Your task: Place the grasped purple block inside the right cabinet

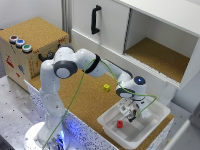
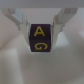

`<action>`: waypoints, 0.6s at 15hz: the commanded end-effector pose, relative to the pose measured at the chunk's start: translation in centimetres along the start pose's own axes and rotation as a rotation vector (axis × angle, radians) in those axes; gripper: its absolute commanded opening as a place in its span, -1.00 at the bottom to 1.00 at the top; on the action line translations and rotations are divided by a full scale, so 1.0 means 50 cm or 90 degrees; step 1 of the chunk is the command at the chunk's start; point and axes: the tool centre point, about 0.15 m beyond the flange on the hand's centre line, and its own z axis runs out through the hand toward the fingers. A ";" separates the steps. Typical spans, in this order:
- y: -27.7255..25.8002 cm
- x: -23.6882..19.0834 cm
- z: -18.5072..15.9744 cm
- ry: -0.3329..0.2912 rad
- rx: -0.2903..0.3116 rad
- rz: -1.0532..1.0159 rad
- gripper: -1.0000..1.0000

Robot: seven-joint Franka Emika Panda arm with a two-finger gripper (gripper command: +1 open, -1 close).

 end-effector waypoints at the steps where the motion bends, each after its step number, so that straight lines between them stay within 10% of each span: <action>1: -0.053 0.141 -0.152 0.094 -0.066 -0.108 -1.00; 9: -0.130 0.426 -0.370 0.302 -0.014 -0.235 -1.00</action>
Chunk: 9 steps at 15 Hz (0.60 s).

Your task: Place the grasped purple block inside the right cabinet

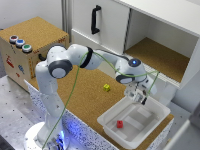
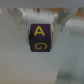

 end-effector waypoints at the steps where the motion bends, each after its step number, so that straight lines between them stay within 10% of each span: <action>1: -0.006 0.186 -0.030 0.092 0.070 -0.060 -1.00; 9: -0.040 0.284 0.077 0.115 0.191 -0.002 -1.00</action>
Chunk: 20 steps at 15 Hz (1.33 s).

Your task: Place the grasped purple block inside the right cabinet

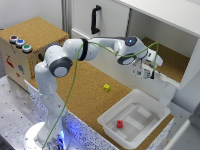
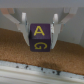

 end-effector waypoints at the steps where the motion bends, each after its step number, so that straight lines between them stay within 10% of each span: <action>1: 0.038 0.081 0.135 0.019 0.186 0.027 -1.00; 4: 0.031 0.085 0.153 -0.004 0.210 0.021 -1.00; 5: 0.026 0.081 0.144 -0.006 0.213 0.017 1.00; 13: -0.040 0.007 -0.039 0.034 0.176 -0.033 1.00; 20: -0.091 -0.172 -0.141 -0.054 0.185 -0.090 1.00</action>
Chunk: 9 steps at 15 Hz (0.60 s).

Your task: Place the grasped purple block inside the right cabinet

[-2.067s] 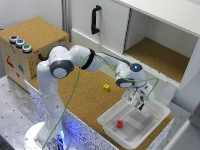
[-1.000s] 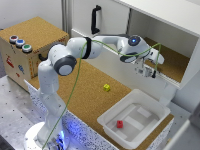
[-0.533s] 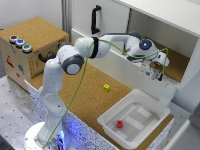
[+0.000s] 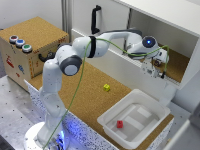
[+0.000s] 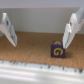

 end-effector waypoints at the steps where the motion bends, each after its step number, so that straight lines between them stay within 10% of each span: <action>1: -0.103 -0.163 -0.049 -0.034 -0.051 -0.040 1.00; 9: -0.225 -0.326 0.058 -0.244 -0.026 -0.137 1.00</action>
